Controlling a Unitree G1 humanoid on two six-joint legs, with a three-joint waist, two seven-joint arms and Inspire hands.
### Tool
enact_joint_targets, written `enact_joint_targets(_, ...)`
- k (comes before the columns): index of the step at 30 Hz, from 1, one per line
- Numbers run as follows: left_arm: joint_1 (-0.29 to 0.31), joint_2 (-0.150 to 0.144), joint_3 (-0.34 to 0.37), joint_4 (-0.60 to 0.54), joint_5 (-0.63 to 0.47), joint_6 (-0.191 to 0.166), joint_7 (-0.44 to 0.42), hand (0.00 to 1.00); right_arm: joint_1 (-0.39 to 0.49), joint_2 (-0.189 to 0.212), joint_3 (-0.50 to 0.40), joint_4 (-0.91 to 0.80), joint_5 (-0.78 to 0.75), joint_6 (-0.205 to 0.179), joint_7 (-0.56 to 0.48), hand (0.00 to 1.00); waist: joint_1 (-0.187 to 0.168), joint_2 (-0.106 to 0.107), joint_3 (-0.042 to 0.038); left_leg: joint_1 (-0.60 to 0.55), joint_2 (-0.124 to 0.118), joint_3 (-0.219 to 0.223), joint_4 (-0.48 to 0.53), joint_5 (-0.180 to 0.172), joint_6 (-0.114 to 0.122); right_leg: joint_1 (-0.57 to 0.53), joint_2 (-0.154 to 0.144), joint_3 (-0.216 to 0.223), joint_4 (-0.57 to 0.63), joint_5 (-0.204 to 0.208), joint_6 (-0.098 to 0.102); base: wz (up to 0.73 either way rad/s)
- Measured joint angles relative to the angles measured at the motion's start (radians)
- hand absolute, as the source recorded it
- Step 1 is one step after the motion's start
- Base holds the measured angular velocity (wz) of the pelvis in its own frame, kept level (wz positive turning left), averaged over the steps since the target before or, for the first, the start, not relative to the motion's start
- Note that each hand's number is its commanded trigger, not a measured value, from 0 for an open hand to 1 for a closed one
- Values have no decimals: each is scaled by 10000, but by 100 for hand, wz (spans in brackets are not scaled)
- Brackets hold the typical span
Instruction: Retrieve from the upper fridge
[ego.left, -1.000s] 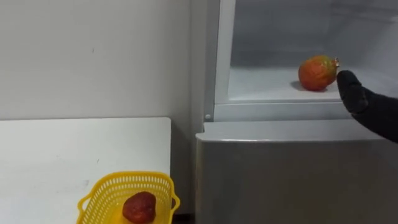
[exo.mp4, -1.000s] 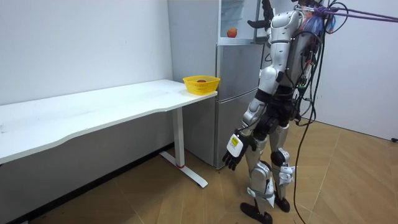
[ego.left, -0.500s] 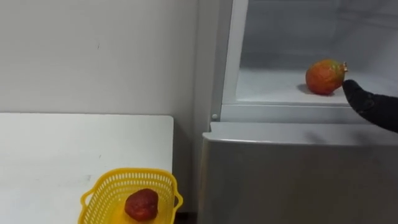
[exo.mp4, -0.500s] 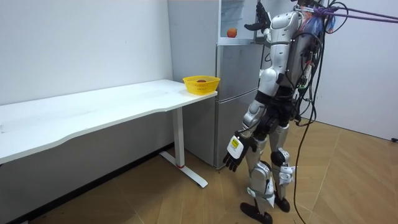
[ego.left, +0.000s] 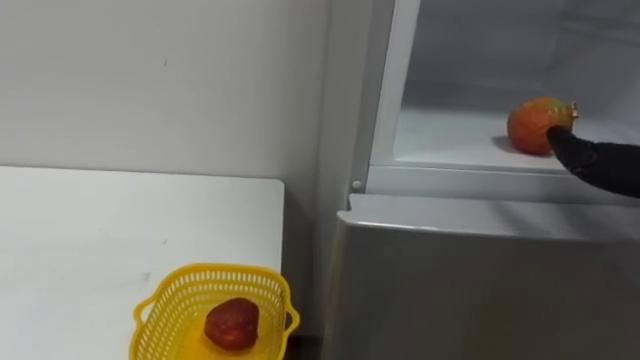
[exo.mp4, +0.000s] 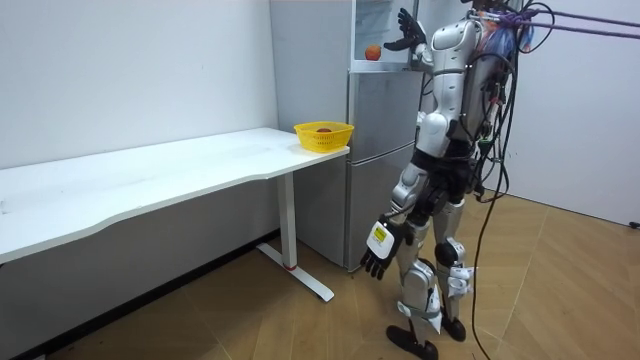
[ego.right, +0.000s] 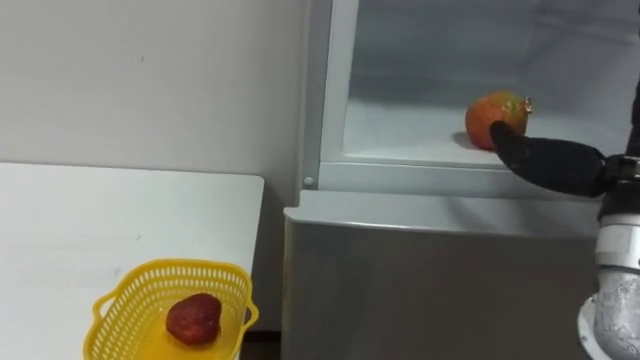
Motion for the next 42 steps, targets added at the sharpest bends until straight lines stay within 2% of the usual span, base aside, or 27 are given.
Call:
enact_joint_targets(4,77,19,32,-85,109,0,-85,0,-256,-1,1,199,20,12,51,0,28,-59,33,-89,2,-21,-4,0,0,-30,-7,-124,4,0,0,2)
enact_joint_targets(6,131,26,208,-113,138,4,-234,0,-546,-49,0,383,20,20,144,0,-1,-101,13,-171,3,-54,2,0,0,-62,-7,-169,-3,0,0,6)
enact_joint_targets(9,230,99,331,-209,328,25,-438,0,-860,-248,0,511,57,142,372,0,-16,-179,-21,-208,-7,-149,55,0,0,-55,-7,-242,-6,1,2,10)
enact_joint_targets(13,269,136,322,-212,333,73,-458,0,-1583,-530,81,1304,109,241,607,0,11,-243,14,-234,-16,-207,126,0,0,-32,0,-210,-7,1,2,4)
enact_joint_targets(16,261,154,212,-212,334,153,-458,0,-1756,-715,285,1717,103,249,842,0,46,-258,25,-245,-18,-217,136,-1,0,-38,11,-116,-7,1,2,0)
enact_joint_targets(28,248,192,189,-215,306,195,-399,0,-1934,-958,518,2587,769,357,1129,0,53,-262,24,-327,-24,-247,208,0,0,-105,25,64,-5,1,0,1)
enact_joint_targets(31,285,189,177,-205,302,196,-396,0,-2200,-1062,549,3140,769,365,1224,0,38,-267,27,-330,-38,-281,210,0,0,-69,16,13,-10,1,1,2)
enact_joint_targets(34,308,193,177,-207,305,219,-408,0,-2516,-1086,592,3785,887,560,1352,0,36,-308,29,-341,-41,-316,209,0,1,-52,13,-78,-9,0,1,3)
enact_joint_targets(38,404,201,173,-221,331,374,-444,0,-2549,-1162,924,4308,1086,678,1661,0,59,-390,-27,-342,-40,-325,215,0,1,-59,8,-132,-10,0,1,0)
enact_joint_targets(42,482,281,176,-326,503,423,-596,0,-2736,-1180,928,4809,1425,754,1904,0,20,-402,-33,-432,-61,-477,362,-5,8,-55,-6,-273,-7,0,2,10)
